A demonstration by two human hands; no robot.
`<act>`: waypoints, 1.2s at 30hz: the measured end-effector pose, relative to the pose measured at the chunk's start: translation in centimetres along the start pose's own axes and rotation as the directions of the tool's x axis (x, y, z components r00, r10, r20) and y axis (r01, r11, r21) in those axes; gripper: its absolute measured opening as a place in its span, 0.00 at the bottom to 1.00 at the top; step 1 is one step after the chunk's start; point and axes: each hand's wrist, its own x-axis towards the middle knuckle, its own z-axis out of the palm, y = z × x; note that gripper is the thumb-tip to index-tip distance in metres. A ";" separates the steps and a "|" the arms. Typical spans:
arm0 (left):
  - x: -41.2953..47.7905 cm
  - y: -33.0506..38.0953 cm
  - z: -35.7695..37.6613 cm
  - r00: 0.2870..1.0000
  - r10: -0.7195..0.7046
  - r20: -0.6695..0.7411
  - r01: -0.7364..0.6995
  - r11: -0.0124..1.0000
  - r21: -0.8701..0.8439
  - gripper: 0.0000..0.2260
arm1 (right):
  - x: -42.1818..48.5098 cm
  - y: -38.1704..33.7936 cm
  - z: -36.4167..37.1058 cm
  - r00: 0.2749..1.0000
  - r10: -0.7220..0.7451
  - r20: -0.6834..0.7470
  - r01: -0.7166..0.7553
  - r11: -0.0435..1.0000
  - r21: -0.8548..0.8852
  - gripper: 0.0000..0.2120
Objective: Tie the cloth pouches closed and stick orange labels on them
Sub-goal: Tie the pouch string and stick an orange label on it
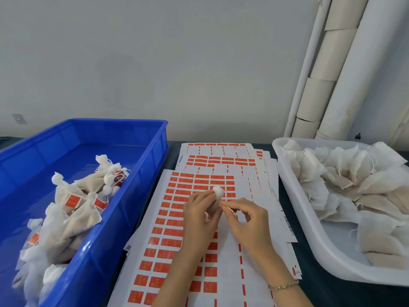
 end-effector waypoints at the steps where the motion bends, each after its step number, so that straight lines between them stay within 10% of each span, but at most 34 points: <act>1: 0.0 0.0 0.0 1.000 0.022 0.000 -0.022 1.000 0.007 0.14 | 0.0 -0.1 0.0 1.000 -0.001 0.000 0.001 1.000 0.023 0.09; 8: -0.2 0.2 0.0 0.997 0.078 0.009 -0.078 0.997 0.013 0.09 | -0.1 -0.9 0.0 1.000 0.004 0.017 -0.007 0.984 0.175 0.08; 18: -0.5 1.9 -0.7 0.941 -0.245 0.235 0.321 0.867 -0.380 0.09 | 0.1 0.5 0.9 0.970 0.241 0.040 -0.245 0.950 0.193 0.11; 36: 0.1 1.3 -0.5 0.921 -0.293 0.256 0.380 0.816 -0.434 0.06 | 0.8 0.4 0.0 0.900 0.432 0.058 -0.423 0.834 0.355 0.09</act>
